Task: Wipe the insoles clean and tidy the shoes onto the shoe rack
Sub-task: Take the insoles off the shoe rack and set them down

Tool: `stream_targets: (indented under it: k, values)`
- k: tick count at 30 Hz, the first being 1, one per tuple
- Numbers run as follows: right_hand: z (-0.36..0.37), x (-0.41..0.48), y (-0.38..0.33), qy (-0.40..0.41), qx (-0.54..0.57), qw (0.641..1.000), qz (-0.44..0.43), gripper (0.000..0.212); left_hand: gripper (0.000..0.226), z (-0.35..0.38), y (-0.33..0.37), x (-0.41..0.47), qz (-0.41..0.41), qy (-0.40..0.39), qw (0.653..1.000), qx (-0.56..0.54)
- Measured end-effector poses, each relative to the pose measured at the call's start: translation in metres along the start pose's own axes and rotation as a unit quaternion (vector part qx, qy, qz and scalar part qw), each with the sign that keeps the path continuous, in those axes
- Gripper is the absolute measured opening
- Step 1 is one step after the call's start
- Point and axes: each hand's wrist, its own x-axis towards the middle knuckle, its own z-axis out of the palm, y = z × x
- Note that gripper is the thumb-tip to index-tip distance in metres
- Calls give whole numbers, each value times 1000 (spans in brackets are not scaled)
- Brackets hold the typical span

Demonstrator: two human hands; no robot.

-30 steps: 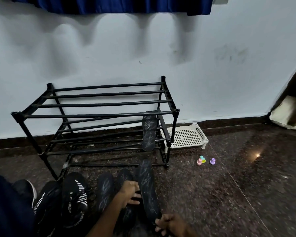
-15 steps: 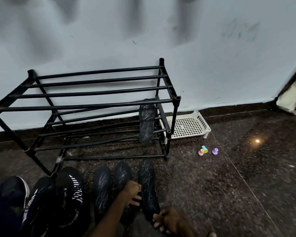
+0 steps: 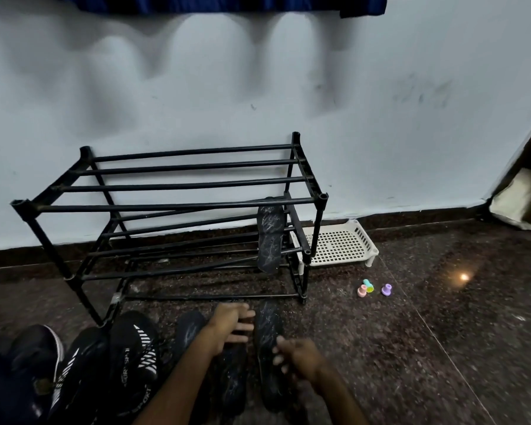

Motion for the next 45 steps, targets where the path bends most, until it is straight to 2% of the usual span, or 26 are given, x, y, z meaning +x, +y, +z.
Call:
stream_targets:
  k: [4,9,17,24,28,36,41,45]
  values:
    - [-12,4,-58,44,74,994,-73,29,31,-8,31,-7,49,3,997,-58]
    - [-25,12,-106,85,97,987,-95,28,30,-7,54,-9,80,-9,994,-77]
    - [-23,28,-119,98,112,987,-67,27,30,-1,82,-4,107,-7,993,-49]
    - [-17,54,-121,118,144,976,-113,20,27,2,74,12,97,-18,994,-52]
    - [-16,49,-115,115,137,975,-129,18,28,6,69,20,87,-17,994,-60]
    - [-36,-9,-60,38,90,987,-130,17,35,18,58,18,92,-27,989,-109]
    - [-56,-53,-5,10,49,995,-86,19,31,29,29,9,94,10,992,-89]
    - [-67,-73,34,-2,61,998,-29,20,29,52,-1,2,61,4,997,-46]
